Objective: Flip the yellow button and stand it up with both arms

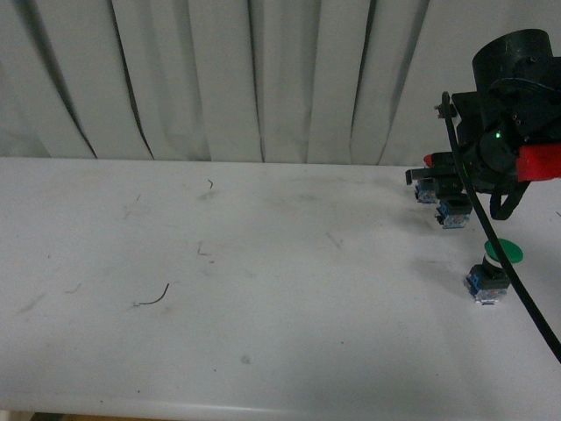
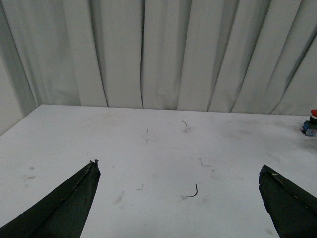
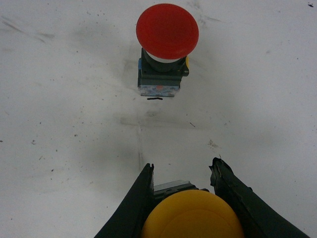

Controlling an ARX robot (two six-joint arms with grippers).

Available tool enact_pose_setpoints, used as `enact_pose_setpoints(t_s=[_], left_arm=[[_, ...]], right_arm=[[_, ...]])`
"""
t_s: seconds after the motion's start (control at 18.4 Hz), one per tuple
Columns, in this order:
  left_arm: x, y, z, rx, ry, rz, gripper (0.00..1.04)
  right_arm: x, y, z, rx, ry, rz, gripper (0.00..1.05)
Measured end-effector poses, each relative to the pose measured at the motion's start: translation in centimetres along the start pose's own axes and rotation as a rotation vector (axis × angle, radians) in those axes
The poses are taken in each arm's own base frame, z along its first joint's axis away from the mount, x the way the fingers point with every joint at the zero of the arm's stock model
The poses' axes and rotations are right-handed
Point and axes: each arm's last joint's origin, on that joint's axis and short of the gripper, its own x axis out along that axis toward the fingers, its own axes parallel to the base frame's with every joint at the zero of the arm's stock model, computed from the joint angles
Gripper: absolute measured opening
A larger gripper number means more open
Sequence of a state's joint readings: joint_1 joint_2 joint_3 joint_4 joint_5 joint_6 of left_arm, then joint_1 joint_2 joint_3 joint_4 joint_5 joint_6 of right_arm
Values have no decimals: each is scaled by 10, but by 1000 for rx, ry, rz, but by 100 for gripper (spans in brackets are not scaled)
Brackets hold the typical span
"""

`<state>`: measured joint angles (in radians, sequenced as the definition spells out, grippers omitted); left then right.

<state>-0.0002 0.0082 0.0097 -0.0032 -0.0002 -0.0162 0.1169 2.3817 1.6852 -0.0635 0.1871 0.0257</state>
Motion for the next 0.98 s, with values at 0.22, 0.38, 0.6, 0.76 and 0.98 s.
enact_pose_setpoints(t_s=[0.22,0.38,0.6,0.76,0.98], left_arm=[[0,0,0,0,0,0,98],[0,0,0,0,0,0,98],[0,0,0,0,0,0,98],[0,0,0,0,0,0,98],[0,0,0,0,0,0,98]], right_arm=[[7,1,-5,8,14,-19,34],[11,1,-9,22,26,-36,34],[16,1,-13,29,32,-55,34],[16,1,-13,34,27,-61,34],[16,0,-13,40,26,-63,34]])
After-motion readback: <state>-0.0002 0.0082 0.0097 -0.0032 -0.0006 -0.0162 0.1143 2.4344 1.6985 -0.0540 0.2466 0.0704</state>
